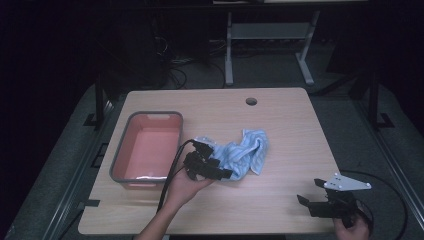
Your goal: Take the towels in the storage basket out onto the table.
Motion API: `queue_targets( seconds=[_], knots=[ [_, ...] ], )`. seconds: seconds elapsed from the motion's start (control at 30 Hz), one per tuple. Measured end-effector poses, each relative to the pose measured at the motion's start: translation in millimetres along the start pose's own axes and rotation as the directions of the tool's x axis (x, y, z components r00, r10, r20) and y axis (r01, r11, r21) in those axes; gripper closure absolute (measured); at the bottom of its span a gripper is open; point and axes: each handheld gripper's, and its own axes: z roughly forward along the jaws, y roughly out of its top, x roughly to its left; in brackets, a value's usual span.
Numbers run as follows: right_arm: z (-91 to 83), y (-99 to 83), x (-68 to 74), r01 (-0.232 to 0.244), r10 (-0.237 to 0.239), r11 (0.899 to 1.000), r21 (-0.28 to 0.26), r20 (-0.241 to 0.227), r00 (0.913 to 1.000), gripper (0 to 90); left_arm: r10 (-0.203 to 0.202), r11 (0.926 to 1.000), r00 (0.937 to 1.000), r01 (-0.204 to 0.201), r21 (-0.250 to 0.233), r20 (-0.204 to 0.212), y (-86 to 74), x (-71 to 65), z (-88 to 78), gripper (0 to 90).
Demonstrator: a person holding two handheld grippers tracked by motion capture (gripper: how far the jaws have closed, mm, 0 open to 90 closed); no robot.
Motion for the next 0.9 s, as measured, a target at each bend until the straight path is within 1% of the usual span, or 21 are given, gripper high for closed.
queue_targets(
  seconds=[0.07,0.13,0.3,0.37,0.47,0.6,0.73,0.9],
  knots=[
    [0.0,0.0,0.0,0.000,0.000,1.000,0.000,0.001,1.0000,14.1,0.001,1.0000,1.0000,-0.001,0.000,0.005,-3.5,-0.9,-0.1,30.4],
    [0.4,-0.2,-0.1,0.000,0.000,1.000,0.002,0.001,1.0000,14.0,0.006,1.0000,1.0000,-0.006,0.003,0.002,-6.1,-1.8,-0.5,29.0],
    [0.9,-0.4,-0.1,0.000,0.000,1.000,0.003,0.002,1.0000,14.1,0.018,0.9998,0.9998,-0.018,0.006,0.003,-13.1,-4.6,0.5,28.6],
    [1.1,-0.3,0.1,0.000,0.000,1.000,0.003,0.003,1.0000,14.1,0.024,0.9997,0.9997,-0.024,0.005,-0.003,-15.8,-5.3,0.2,28.4],
    [1.5,-0.5,-0.1,0.000,0.000,1.000,0.003,0.003,1.0000,14.1,0.020,0.9998,0.9998,-0.020,0.001,0.004,-20.7,-5.7,0.0,27.9],
    [2.0,-0.8,-0.2,-0.005,0.005,1.000,0.004,0.003,1.0000,14.1,0.028,0.9996,0.9996,-0.028,0.003,0.000,-26.3,-6.6,-0.6,27.4],
    [2.2,-0.7,-0.1,-0.003,0.003,1.000,0.007,0.004,1.0000,14.1,0.037,0.9993,0.9993,-0.037,0.007,0.005,-31.7,-9.1,-0.9,27.4],
    [2.4,-0.7,0.2,-0.004,0.004,1.000,0.008,0.005,1.0000,14.1,0.038,0.9993,0.9992,-0.038,-0.002,0.010,-37.9,-11.3,-2.1,27.0]
  ],
)
